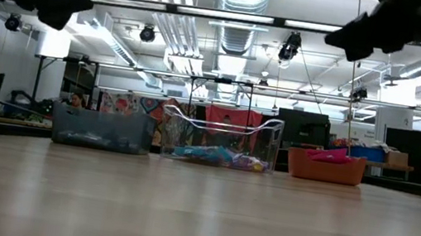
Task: Sort candy
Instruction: Return to Home Position
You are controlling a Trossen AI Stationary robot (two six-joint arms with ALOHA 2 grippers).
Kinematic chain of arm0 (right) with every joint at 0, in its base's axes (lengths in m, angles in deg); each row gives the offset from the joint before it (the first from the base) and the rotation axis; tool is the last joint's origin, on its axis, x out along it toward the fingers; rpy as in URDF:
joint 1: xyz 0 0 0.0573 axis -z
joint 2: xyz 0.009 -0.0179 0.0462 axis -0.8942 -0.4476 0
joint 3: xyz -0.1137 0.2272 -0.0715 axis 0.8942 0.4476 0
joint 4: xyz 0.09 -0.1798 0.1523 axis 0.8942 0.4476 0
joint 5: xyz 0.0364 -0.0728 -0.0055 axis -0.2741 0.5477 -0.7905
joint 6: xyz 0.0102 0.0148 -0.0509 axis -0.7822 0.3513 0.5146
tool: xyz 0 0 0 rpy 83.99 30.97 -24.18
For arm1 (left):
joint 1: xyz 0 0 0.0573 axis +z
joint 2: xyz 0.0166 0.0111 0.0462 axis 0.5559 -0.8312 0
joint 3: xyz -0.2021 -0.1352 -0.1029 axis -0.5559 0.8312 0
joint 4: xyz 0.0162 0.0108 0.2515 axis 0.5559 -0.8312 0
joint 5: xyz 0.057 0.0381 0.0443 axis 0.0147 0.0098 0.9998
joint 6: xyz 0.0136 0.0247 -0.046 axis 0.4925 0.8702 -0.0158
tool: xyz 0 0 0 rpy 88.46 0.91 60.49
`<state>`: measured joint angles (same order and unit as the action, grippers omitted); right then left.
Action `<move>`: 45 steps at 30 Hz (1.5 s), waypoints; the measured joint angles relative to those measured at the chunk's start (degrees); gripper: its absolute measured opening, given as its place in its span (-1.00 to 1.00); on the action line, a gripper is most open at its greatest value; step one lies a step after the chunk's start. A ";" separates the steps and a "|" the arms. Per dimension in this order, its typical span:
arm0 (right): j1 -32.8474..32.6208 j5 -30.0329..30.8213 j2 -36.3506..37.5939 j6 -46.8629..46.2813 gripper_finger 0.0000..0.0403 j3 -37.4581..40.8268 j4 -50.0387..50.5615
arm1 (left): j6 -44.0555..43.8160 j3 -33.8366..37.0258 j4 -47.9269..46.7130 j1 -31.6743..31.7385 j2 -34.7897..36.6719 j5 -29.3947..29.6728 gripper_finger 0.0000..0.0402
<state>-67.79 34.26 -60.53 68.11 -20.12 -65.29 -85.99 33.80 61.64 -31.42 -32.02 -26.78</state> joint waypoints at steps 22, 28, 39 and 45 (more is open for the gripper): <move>0.84 2.52 39.09 0.64 -0.76 21.97 4.62 | -3.47 12.00 6.15 -0.02 8.87 -1.88 -0.63; 1.05 2.61 44.55 3.06 -0.76 26.79 1.50 | -7.29 12.00 6.02 0.00 8.52 0.52 -0.63; 1.05 4.42 42.04 -7.65 -0.76 26.99 -0.45 | -7.27 12.00 6.00 0.00 7.30 0.90 -0.63; 1.05 4.52 42.10 -17.71 -0.76 27.01 -0.44 | -7.27 12.00 6.01 0.00 7.23 0.99 -0.63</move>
<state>-66.74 38.78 -18.42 50.40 6.90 -65.74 -93.26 45.80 67.65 -31.42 -24.78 -25.79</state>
